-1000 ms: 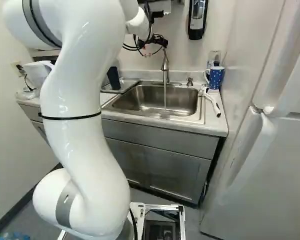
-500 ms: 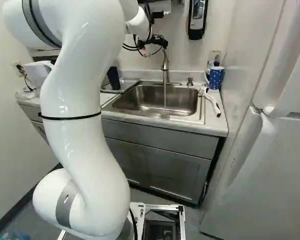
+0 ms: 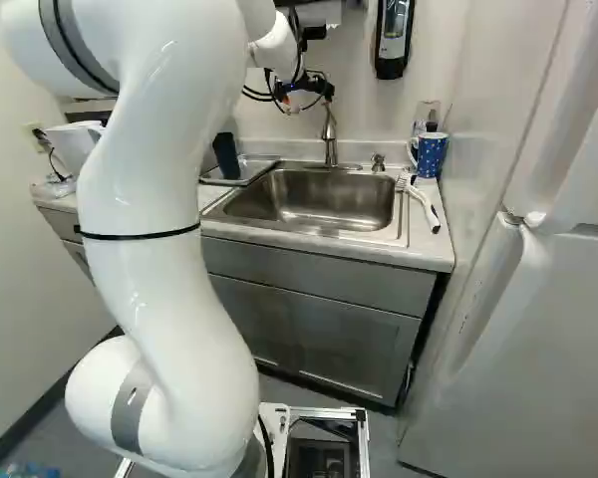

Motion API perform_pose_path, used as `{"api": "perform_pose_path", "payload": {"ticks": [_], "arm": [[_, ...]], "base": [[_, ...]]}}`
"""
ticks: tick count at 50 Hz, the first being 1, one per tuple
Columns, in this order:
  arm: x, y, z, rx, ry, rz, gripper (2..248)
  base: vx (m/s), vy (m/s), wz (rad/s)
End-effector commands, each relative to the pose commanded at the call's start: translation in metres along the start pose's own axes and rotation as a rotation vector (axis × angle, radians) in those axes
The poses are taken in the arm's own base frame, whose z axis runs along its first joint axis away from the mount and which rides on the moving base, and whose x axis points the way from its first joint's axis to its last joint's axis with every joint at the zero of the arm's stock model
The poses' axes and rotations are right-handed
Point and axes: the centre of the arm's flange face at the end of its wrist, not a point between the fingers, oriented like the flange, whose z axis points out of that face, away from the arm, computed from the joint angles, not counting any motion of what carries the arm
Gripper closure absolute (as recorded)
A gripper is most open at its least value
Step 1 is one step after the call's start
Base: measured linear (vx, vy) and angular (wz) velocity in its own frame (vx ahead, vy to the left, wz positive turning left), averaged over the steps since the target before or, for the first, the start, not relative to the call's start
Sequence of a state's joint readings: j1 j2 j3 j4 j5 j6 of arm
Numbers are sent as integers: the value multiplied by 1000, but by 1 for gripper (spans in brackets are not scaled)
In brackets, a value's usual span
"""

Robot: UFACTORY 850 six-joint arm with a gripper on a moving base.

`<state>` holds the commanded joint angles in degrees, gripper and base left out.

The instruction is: Rinse the cup and place it in the tray

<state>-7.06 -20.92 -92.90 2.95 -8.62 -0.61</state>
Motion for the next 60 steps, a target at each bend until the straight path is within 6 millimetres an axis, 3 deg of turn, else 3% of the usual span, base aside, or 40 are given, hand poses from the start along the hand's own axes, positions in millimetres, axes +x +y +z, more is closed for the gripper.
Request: {"api": "perform_pose_path", "payload": {"ticks": [29,60], "arm": [[1,-5,-3,7,26,-3,3],[-10,-32,-41,44,64,-21,3]], "base": [[0,0,0],[0,0,0]]}}
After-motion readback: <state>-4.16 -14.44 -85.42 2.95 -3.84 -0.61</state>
